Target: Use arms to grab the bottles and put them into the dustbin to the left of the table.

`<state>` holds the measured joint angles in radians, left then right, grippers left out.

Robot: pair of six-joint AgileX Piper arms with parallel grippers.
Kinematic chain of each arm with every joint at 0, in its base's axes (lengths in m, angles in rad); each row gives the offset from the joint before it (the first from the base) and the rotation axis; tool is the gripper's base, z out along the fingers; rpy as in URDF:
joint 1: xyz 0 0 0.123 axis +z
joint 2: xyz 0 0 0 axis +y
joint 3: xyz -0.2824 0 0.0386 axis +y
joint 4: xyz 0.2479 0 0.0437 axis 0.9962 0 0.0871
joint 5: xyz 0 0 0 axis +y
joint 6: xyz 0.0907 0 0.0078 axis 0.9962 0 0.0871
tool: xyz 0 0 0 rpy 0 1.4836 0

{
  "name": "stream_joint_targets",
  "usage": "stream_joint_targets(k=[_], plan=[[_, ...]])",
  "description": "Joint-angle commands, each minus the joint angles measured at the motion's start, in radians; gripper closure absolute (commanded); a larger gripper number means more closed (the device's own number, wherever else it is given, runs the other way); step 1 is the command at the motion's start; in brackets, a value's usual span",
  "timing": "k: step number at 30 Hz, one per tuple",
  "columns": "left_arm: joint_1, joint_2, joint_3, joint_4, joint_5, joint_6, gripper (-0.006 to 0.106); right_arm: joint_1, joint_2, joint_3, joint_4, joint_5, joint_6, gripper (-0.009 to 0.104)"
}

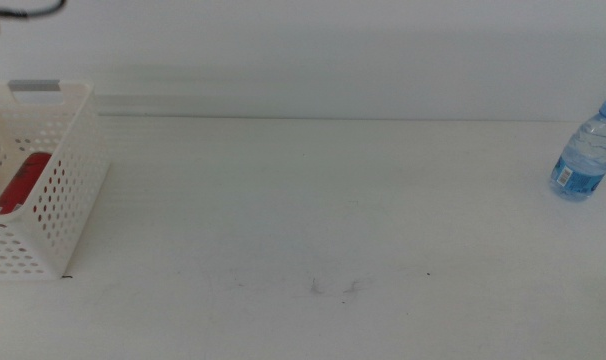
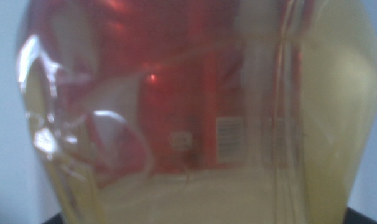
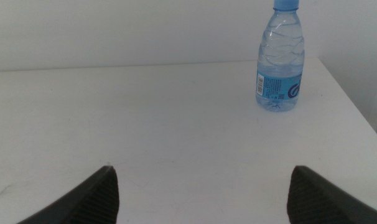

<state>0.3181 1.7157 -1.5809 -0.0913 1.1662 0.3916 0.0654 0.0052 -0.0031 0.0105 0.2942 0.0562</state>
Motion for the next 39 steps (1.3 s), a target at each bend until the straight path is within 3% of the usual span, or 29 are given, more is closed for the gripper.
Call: stream_joint_targets(k=[1, 6, 9, 12, 19, 25, 30, 35, 39], plan=[[0.012, 0.036, -0.016, -0.024, -0.046, 0.02, 0.102, -0.005, -0.005, 0.003, -0.01, -0.01, -0.003, 0.006], [0.014, 0.142, -0.016, -0.022, -0.094, 0.02, 0.101, -0.005, -0.005, 0.003, -0.01, -0.01, -0.003, 0.006], [0.014, 0.194, -0.016, -0.037, -0.109, 0.013, 0.093, -0.005, -0.005, 0.003, -0.01, -0.01, -0.003, 0.006], [0.014, 0.231, -0.016, -0.035, -0.113, 0.013, 0.072, -0.005, -0.005, 0.003, -0.01, -0.01, -0.003, 0.006], [0.007, 0.241, -0.017, -0.034, -0.105, -0.001, 0.007, -0.005, -0.005, 0.003, -0.01, -0.01, -0.003, 0.006], [-0.038, 0.092, -0.017, -0.055, -0.028, -0.039, 0.007, -0.005, -0.005, 0.003, -0.01, -0.01, -0.003, 0.006], [-0.171, -0.081, -0.017, -0.076, 0.03, -0.033, 0.007, -0.005, -0.005, 0.003, -0.01, -0.01, -0.003, 0.006], [-0.342, -0.255, -0.017, -0.163, 0.055, -0.002, 0.007, -0.005, -0.005, 0.003, -0.01, -0.01, -0.003, 0.006], [-0.47, -0.39, -0.017, -0.326, 0.055, 0.11, 0.007, -0.005, -0.005, 0.003, -0.01, -0.01, -0.003, 0.006]])
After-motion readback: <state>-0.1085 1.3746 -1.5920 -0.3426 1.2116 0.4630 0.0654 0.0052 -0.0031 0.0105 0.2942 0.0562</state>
